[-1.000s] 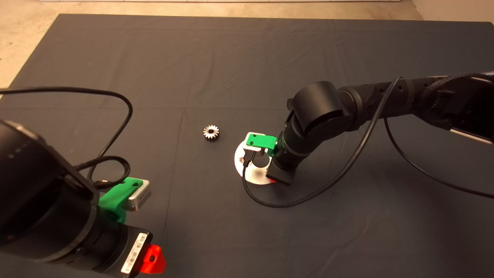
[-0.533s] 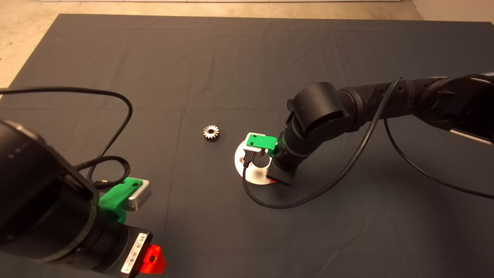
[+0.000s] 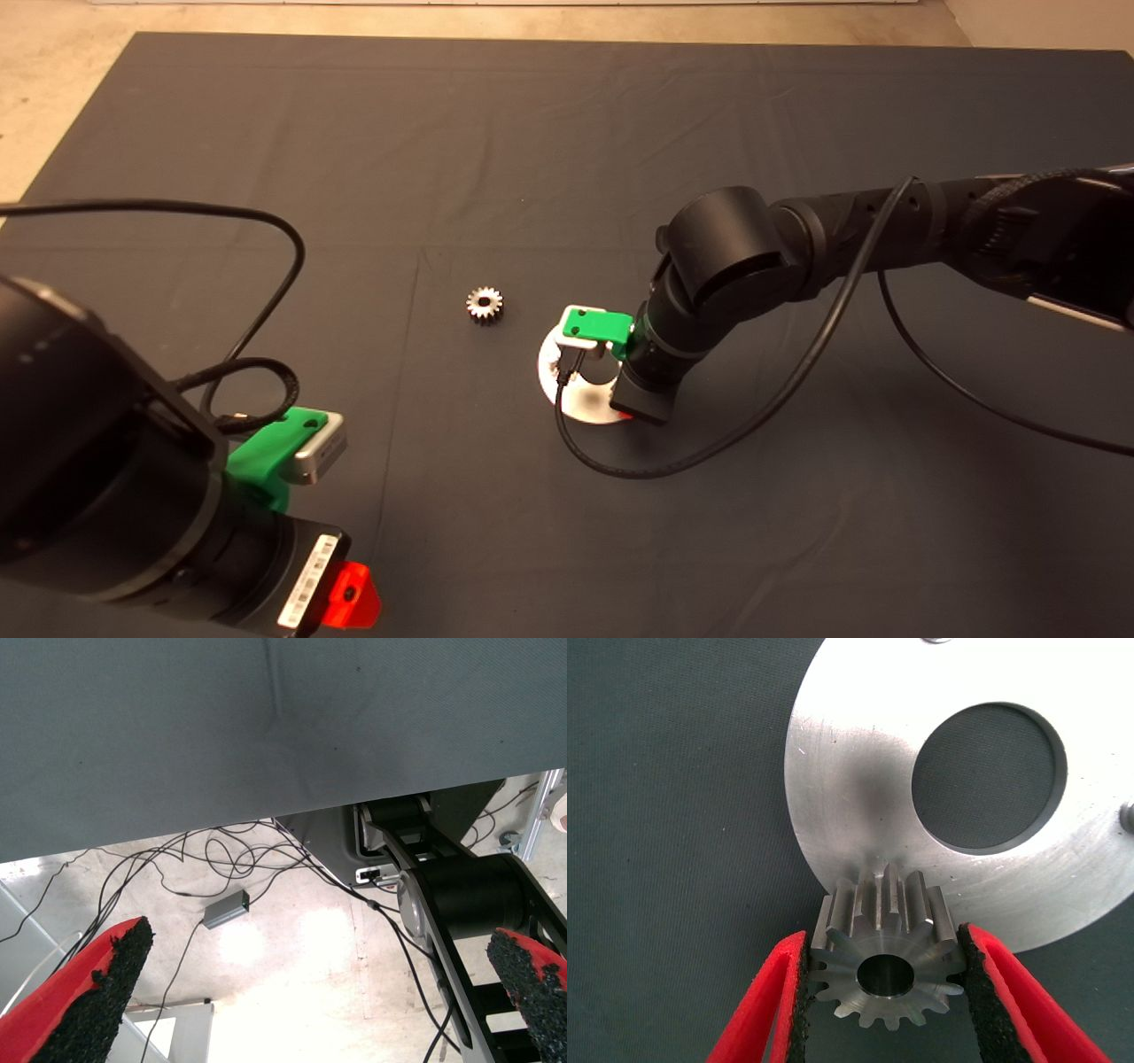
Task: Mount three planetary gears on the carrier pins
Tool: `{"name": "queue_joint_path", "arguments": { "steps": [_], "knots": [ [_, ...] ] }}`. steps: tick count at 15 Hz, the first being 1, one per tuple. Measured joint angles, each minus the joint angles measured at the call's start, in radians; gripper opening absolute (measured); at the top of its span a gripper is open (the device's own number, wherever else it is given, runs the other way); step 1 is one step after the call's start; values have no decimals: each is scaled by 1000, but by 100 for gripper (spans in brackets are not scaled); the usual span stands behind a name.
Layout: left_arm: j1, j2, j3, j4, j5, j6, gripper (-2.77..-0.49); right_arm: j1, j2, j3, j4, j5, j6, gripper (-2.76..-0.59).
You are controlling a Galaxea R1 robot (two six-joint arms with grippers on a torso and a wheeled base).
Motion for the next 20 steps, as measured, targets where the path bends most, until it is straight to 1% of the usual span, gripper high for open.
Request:
{"name": "queue_joint_path", "arguments": {
  "steps": [2, 6, 9, 12, 14, 15, 16, 18, 19, 20],
  "knots": [
    [0, 0, 0, 0, 0, 0, -51, 0, 9, -11, -3, -3, -6, -230],
    [0, 0, 0, 0, 0, 0, -51, -1, 16, -27, -9, -4, -12, -229],
    [0, 0, 0, 0, 0, 0, -51, -1, 17, -31, -14, -3, -14, -223],
    [0, 0, 0, 0, 0, 0, -51, 0, 22, -32, -30, 0, -14, -220],
    [0, 0, 0, 0, 0, 0, -51, 0, 23, -32, -30, 0, -15, -207],
    [0, 0, 0, 0, 0, 0, -51, 0, 23, -32, -30, 0, -15, -205],
    [0, 0, 0, 0, 0, 0, -51, 0, 22, -32, -30, 0, -15, -197],
    [0, 0, 0, 0, 0, 0, -51, 1, 21, -32, -30, 0, -15, -195],
    [0, 0, 0, 0, 0, 0, -51, 5, 16, -31, -30, 1, -14, -187],
    [0, 0, 0, 0, 0, 0, -51, 17, 8, -31, -30, 1, -14, -181]
  ]
}}
